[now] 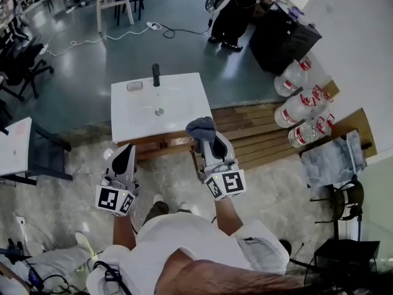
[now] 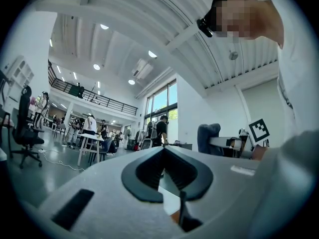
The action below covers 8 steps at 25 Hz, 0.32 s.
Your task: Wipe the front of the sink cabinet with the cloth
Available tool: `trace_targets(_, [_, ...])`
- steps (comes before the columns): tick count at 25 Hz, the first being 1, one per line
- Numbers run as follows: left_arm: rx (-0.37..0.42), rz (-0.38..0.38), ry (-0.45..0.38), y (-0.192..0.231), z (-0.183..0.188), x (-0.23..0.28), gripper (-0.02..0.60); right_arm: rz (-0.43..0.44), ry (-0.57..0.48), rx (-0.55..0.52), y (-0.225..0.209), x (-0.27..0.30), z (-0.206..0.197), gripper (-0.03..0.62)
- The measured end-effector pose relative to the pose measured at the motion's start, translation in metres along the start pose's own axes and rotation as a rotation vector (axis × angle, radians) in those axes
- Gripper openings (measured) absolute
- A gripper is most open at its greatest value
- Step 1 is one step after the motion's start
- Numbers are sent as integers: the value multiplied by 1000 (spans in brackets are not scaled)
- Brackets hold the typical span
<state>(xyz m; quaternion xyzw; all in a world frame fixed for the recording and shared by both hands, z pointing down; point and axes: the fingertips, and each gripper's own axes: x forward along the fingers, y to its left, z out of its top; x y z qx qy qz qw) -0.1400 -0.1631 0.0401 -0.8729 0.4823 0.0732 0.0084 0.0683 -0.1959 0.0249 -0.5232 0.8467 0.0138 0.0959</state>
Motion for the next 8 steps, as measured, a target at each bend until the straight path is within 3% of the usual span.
trace_targets(8, [-15,-18,10,-9,-9,10,3,-14,31,12,-11,-3,-9,51])
